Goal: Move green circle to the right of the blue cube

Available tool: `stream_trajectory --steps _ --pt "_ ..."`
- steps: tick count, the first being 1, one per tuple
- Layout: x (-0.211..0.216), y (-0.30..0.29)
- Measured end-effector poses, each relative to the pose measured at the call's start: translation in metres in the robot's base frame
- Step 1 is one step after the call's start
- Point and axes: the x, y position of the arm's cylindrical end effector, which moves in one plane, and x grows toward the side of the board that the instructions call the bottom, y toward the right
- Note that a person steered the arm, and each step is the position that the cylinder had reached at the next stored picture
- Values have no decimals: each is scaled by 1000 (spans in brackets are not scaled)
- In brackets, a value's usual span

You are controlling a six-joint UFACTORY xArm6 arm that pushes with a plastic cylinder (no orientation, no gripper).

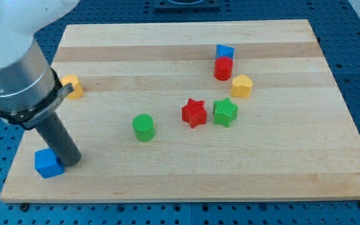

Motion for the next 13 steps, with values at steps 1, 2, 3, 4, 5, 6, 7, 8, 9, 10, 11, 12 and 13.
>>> stream_trajectory --steps 1,2,3,4,5,6,7,8,9,10,11,12,13 --pt "1 -12" --pt "1 -14" --pt "1 0" --pt "1 27" --pt "1 60" --pt "1 95" --pt "1 128" --pt "1 157" --pt "-2 174" --pt "-13 176" --pt "-23 181" --pt "-35 185" --pt "-46 185"
